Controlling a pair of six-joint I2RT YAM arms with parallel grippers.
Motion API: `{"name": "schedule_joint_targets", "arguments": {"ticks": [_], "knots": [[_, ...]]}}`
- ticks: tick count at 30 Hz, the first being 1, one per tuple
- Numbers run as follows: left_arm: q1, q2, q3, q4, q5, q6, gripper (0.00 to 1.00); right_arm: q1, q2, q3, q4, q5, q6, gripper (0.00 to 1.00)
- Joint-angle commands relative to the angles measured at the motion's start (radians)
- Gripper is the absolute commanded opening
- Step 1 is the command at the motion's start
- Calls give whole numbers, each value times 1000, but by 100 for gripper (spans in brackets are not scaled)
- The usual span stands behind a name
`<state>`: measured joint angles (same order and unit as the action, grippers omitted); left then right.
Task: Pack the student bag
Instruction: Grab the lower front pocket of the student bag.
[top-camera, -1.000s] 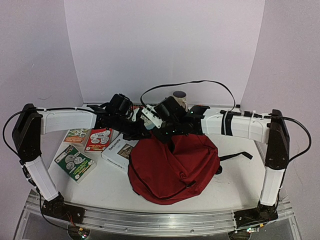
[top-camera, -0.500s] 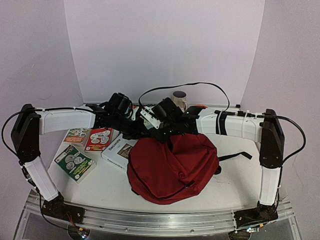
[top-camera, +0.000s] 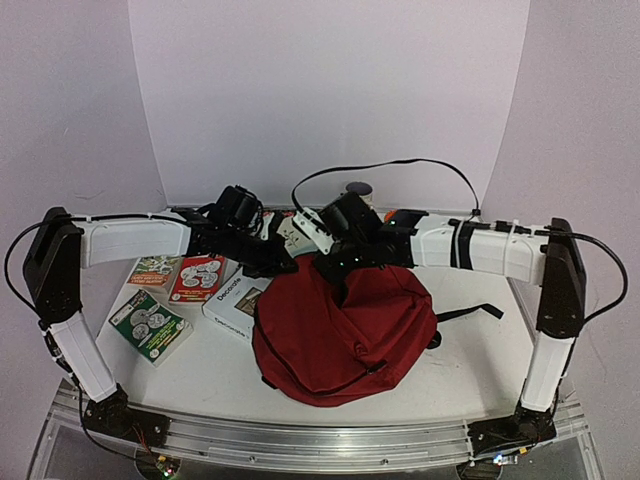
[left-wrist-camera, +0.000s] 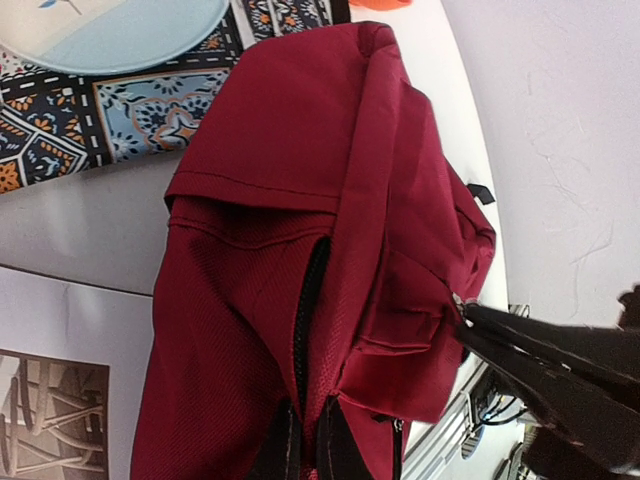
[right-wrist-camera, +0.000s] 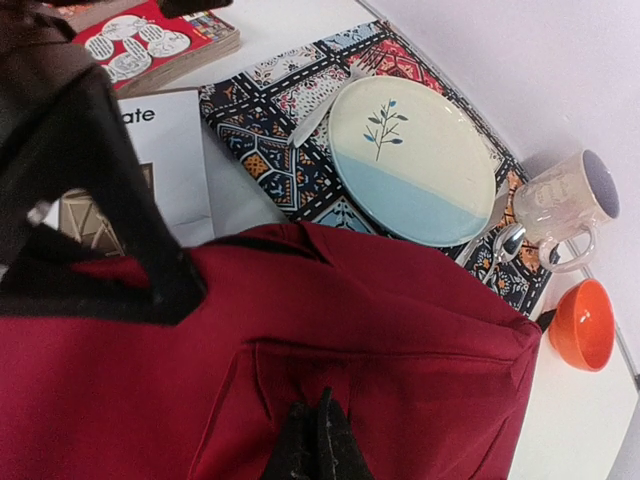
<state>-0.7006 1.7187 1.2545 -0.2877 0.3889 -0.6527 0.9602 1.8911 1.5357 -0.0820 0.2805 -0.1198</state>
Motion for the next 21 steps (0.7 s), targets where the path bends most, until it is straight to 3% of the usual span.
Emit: {"name": "schedule_joint_targets", "arguments": {"ticks": [1,11,17,21], "knots": [[40,26,19,56,-44,-17,0,0,-123,-90,21,-69,63,0],[71,28,-8,99,-50,-86,0,0,-208,-329,185,-209,221,0],[73,30,-16,118,-12,-81,0,0,-255,-399,295,-173,277,0],[73,14,-28,117,-10,-42,13,1,-276,-395,375,-111,284,0]]}}
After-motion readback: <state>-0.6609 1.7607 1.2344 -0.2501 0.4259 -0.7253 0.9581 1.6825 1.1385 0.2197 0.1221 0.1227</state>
